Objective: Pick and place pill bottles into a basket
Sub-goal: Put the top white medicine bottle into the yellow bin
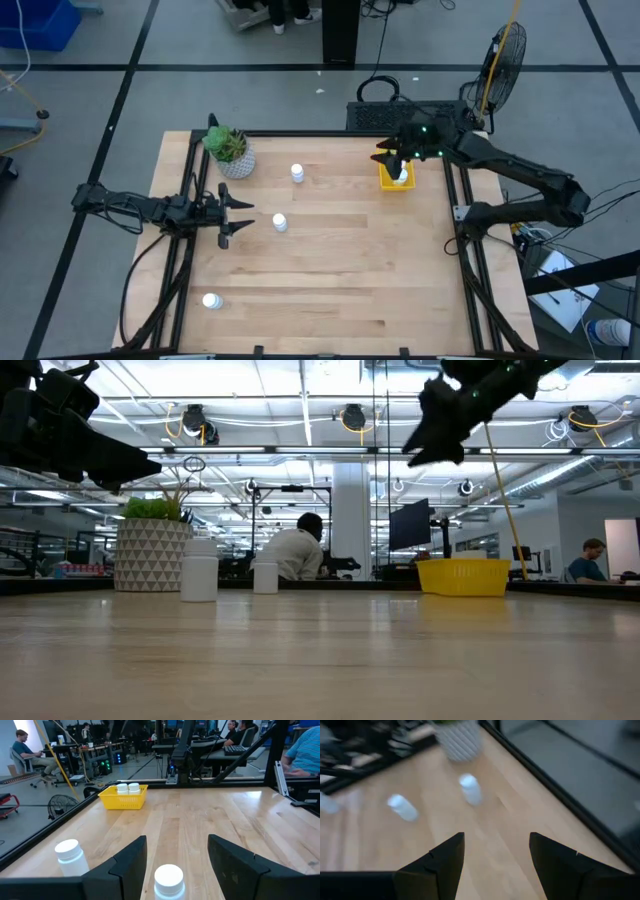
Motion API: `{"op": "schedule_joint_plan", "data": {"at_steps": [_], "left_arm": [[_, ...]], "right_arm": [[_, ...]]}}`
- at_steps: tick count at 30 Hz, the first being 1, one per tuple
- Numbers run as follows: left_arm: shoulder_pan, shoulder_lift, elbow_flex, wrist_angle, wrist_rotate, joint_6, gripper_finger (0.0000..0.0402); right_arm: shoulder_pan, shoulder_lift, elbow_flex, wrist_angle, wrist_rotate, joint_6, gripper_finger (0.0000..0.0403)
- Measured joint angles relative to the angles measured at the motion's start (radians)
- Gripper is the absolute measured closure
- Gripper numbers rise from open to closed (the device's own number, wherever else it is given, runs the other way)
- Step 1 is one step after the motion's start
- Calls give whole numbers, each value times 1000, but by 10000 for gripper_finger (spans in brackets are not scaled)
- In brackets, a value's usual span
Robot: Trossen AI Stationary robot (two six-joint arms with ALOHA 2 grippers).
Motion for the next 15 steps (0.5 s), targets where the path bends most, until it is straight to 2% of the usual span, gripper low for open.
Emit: {"op": "schedule_joint_plan", "data": {"at_steps": [7,13,15], "left_arm": [[0,0,0,0,0,0,188],[0,0,0,0,0,1,188],[1,0,0,10,-14,59,188]], "right_arm": [[165,-5,-12,175,2,-18,188],[270,0,-124,419,2,-18,188],[291,-1,-158,481,-1,-18,188]]}}
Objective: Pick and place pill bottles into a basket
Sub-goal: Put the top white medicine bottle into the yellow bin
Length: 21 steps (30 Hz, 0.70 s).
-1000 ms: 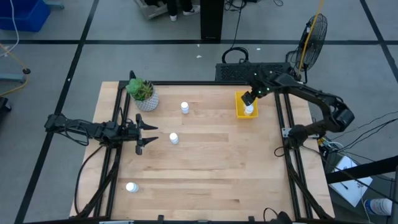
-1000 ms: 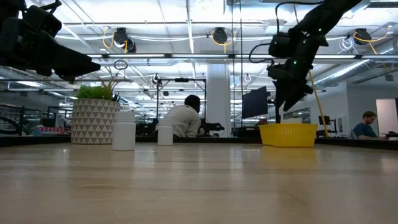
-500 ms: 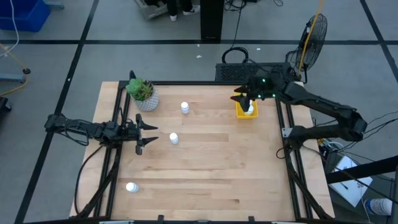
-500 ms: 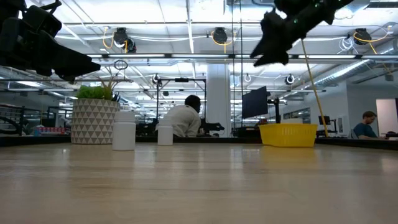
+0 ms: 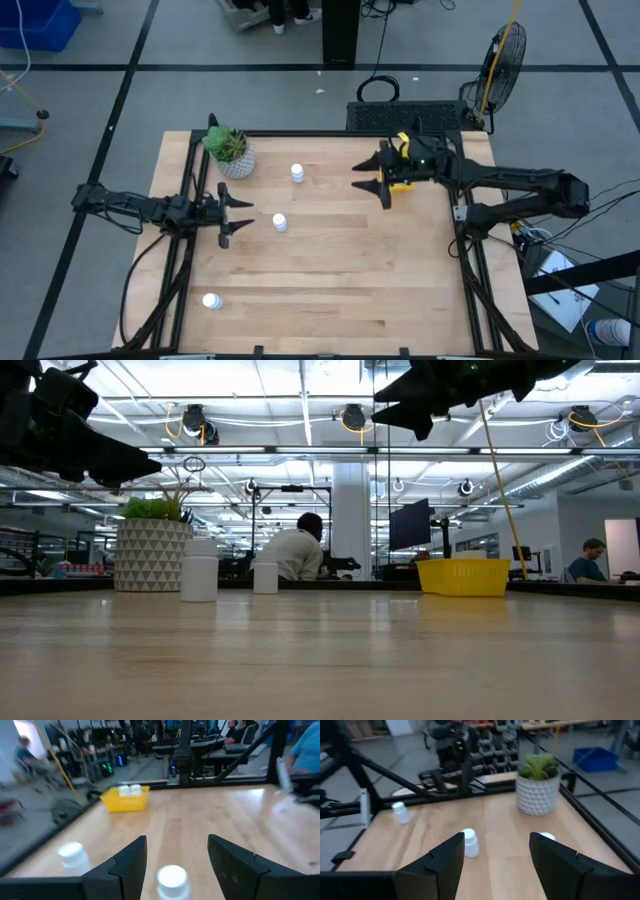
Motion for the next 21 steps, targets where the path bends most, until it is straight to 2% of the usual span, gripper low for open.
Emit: {"op": "schedule_joint_plan", "data": {"at_steps": [3,6,16,21], "left_arm": [[2,0,0,6,-22,104,188],[2,0,0,4,-18,128,188],[2,0,0,52,-15,81,188],[2,0,0,60,-14,-54,188]], "right_arm": [[22,0,-37,56,-27,0,188],[42,0,-58,107,-46,2,188],[87,0,-71,143,-47,-56,188],[87,-13,-71,190,-48,-65,188]]}}
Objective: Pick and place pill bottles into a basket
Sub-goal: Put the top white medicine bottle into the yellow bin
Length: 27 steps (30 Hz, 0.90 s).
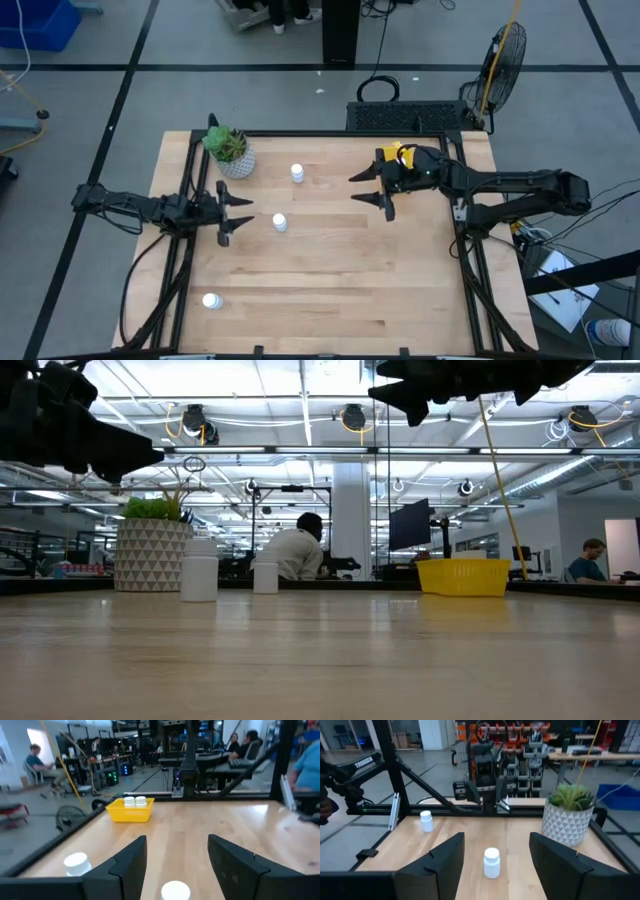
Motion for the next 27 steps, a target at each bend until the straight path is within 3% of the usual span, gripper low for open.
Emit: {"op": "schedule_joint_plan", "data": {"at_steps": [7,18,23,27], "left_arm": [[1,0,0,4,0,-135,188],[1,0,0,-15,0,-127,188],[17,0,5,36,-147,-161,188],[68,19,126,-101,-152,-149,188]], "right_arm": [[-7,-3,0,41,1,-44,188],[-22,-3,0,40,2,-76,188],[-22,-3,0,40,2,-98,188],[-22,-5,0,34,4,-117,188]]}}
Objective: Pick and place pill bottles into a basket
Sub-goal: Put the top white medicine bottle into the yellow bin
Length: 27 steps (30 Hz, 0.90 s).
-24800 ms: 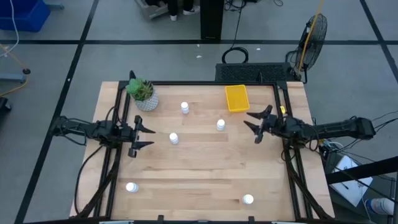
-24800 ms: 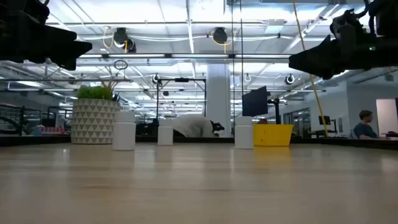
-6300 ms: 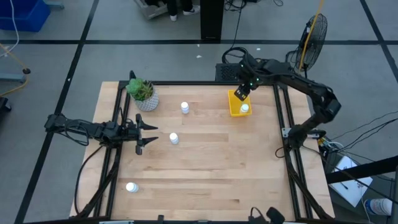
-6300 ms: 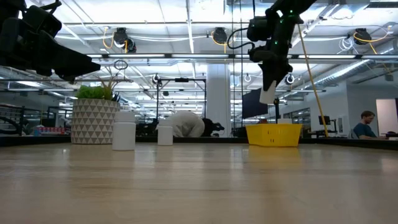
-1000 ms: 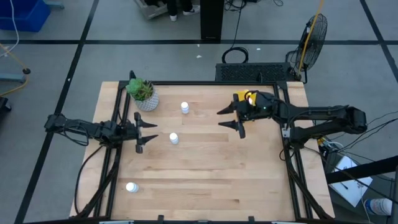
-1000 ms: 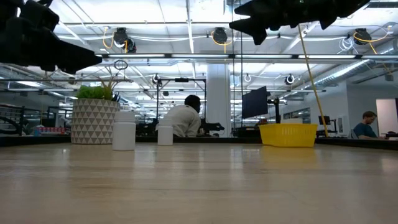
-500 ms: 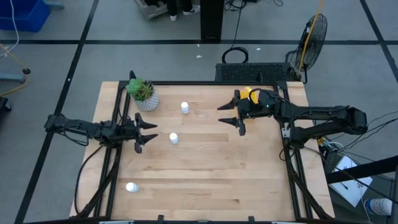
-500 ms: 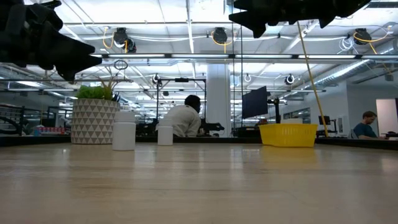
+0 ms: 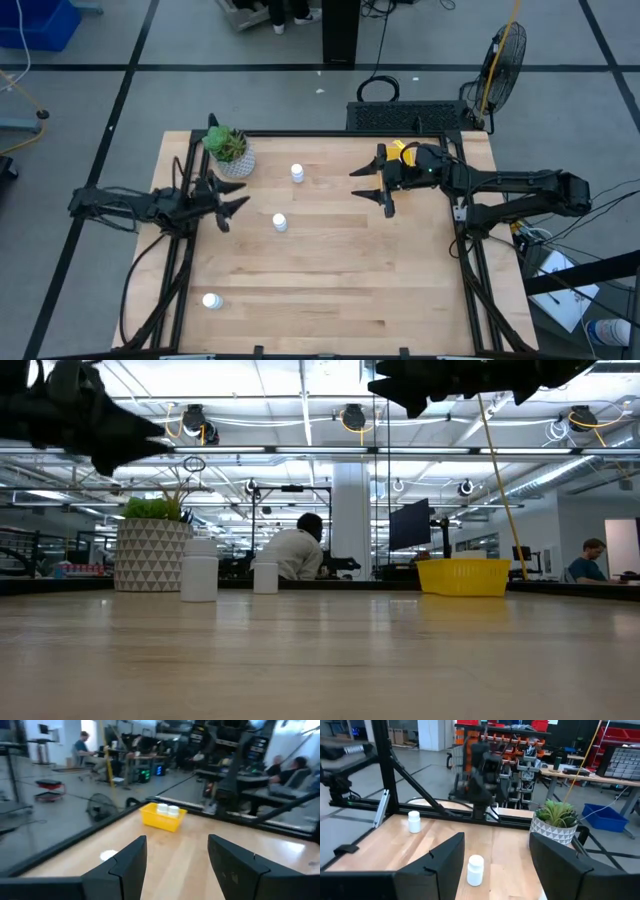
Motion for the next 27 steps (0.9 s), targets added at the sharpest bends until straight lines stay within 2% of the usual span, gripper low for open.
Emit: {"op": "schedule_joint_plan", "data": {"at_steps": [3,7,12,15,18,21,23,27], "left_arm": [[55,87,142,-180,-36,-11,188],[144,292,327,-306,-11,-10,188],[249,556,472,-309,159,69,188],[296,650,491,-201,271,109,188],[331,703,490,-94,338,140,188],[354,715,488,-59,354,146,188],[368,715,488,-53,366,150,188],[379,715,488,-42,371,147,188]], "right_arm": [[0,-19,0,-29,69,-51,188],[-1,-80,0,-105,166,-103,188],[0,-223,-39,-137,124,-81,188],[-4,-381,-148,-142,127,-36,188],[-22,-594,-298,-106,170,24,188],[-35,-818,-433,-77,235,64,188],[-41,-947,-502,-66,241,81,188],[-50,-1107,-582,-96,243,114,188]]}}
